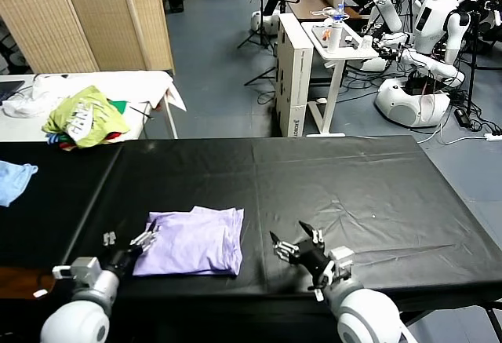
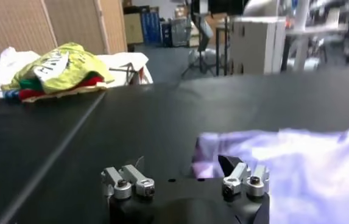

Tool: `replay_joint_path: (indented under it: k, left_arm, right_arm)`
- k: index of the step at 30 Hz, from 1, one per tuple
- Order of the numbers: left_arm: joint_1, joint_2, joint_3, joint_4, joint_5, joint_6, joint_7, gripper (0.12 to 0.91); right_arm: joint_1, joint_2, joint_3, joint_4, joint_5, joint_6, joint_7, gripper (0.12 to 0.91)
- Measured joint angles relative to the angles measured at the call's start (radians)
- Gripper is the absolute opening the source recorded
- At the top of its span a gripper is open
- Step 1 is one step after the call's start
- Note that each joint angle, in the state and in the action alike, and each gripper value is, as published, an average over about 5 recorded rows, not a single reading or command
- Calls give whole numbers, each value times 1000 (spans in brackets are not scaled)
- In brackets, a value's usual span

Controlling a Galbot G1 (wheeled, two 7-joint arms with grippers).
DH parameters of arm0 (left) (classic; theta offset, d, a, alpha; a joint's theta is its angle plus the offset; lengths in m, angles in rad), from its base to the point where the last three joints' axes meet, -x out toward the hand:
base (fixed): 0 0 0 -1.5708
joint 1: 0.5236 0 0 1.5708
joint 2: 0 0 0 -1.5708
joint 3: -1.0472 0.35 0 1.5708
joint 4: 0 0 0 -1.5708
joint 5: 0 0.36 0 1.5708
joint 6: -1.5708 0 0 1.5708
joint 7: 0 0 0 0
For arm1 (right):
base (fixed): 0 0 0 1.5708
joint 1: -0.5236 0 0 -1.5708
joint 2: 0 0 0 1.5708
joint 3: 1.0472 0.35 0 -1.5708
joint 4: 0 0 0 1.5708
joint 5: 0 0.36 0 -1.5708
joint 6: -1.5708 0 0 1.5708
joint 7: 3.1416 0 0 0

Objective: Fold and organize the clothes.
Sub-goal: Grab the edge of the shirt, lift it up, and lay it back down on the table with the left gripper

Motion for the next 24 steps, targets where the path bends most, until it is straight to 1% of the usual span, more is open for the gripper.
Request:
replay_joint_path:
  k: [4,7,10,17,24]
  left_arm:
    - [30,-43,-9,-38,-52,-23,34,907]
    - [38,-78,-16,-41,-83,-48,65,907]
    - [38,-105,-19,-33,-91,-64,84,907]
    - [27,-143,-19,3,-80,-87,105,907]
    - [33,-152,-32,54,-65,-115,111,907]
  right_arm:
    - [-10,-1,17,13,37,19,-2,907]
    - [-25,-1,32,28,66,40,-8,907]
    - [-41,-2,46,44,84,55,-14,907]
    - [-90,-8,77,95,106,78,-16,907]
    - [-137,-16,105,142,109,79,-16,907]
